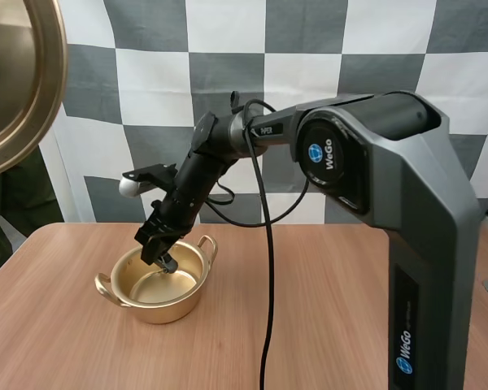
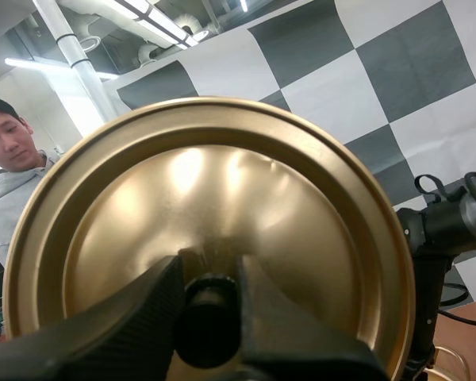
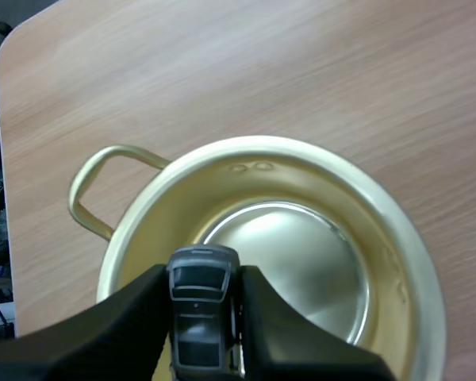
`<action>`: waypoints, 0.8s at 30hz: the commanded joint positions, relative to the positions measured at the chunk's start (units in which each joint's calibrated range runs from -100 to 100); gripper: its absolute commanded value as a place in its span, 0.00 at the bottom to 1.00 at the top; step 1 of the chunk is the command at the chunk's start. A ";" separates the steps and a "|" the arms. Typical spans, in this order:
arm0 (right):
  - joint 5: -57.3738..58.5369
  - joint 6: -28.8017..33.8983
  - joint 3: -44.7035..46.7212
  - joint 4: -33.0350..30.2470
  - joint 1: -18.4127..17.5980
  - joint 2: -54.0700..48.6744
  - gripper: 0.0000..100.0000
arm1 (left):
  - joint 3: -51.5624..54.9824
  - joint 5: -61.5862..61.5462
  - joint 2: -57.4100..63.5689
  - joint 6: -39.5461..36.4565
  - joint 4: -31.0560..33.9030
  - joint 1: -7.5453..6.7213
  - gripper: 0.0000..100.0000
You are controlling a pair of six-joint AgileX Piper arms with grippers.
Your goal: Open the pot, put the car inside, and close it
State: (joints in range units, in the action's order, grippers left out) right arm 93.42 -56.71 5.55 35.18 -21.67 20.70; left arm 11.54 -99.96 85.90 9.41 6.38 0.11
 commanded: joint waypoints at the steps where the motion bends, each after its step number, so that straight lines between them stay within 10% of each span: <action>1: -1.19 -0.04 0.00 -0.01 -0.04 3.64 0.00 | 0.05 -0.04 0.02 0.00 -0.09 0.05 0.00; 24: -7.82 -1.85 0.00 -0.40 -2.51 9.55 0.00 | 0.05 -0.04 0.02 0.00 -0.09 0.38 0.00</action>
State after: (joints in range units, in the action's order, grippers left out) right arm 86.11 -58.54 5.55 34.77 -24.15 30.26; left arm 11.54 -99.96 85.90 9.41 6.26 0.45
